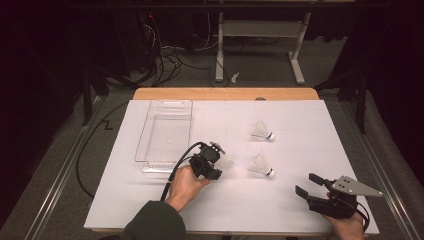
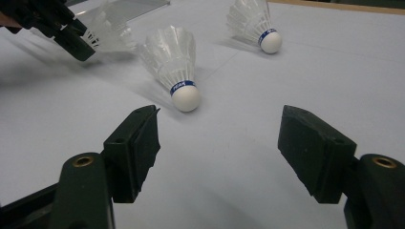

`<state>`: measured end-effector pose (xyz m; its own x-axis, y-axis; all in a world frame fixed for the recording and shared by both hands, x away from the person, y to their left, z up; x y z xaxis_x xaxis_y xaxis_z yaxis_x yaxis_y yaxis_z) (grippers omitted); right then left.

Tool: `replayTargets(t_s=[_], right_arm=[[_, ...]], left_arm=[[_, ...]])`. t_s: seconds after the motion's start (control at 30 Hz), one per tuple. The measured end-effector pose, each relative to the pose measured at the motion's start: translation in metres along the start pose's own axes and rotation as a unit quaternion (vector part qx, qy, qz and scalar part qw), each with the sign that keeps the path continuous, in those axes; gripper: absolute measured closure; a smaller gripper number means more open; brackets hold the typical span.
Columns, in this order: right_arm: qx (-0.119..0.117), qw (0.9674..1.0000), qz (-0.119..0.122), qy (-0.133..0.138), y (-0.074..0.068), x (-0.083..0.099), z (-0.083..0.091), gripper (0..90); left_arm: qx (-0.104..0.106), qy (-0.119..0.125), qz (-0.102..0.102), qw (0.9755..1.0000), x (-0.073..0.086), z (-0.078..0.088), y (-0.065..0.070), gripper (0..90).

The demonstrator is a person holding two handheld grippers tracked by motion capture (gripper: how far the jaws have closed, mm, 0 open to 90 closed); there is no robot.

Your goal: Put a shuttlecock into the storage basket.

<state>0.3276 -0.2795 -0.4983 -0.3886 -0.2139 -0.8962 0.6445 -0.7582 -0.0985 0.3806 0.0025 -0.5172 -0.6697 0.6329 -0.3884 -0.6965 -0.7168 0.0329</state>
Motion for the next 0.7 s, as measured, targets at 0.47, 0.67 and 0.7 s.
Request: replayTargets(t_s=[0.47, 0.67, 0.7], right_arm=[[0.003, 1.0, -0.003, 0.006, 0.001, -0.001, 0.001, 30.9], [0.002, 1.0, -0.001, 0.006, 0.0, -0.002, 0.001, 30.8], [0.002, 1.0, 0.0, 0.006, 0.0, -0.002, 0.001, 30.8]], left_arm=[[0.022, 0.026, 0.016, 0.9993, -0.006, 0.022, -0.006, 65.4], [0.015, 0.033, 0.017, 0.9992, -0.011, 0.031, -0.008, 65.4], [0.014, 0.034, 0.021, 0.9991, -0.011, 0.032, -0.009, 65.4]])
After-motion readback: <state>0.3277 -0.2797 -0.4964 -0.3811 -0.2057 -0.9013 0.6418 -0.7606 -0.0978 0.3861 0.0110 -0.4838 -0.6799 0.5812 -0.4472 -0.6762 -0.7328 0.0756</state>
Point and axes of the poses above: each handheld gripper's, and its own axes: z roughly backward along the jaws, x roughly out of its underside, y roughly to its right, the point moved 10 cm from there along -z, roughly forward along the jaws, and after that the axes turned 4 degrees about -x, right-handed, at the moved point
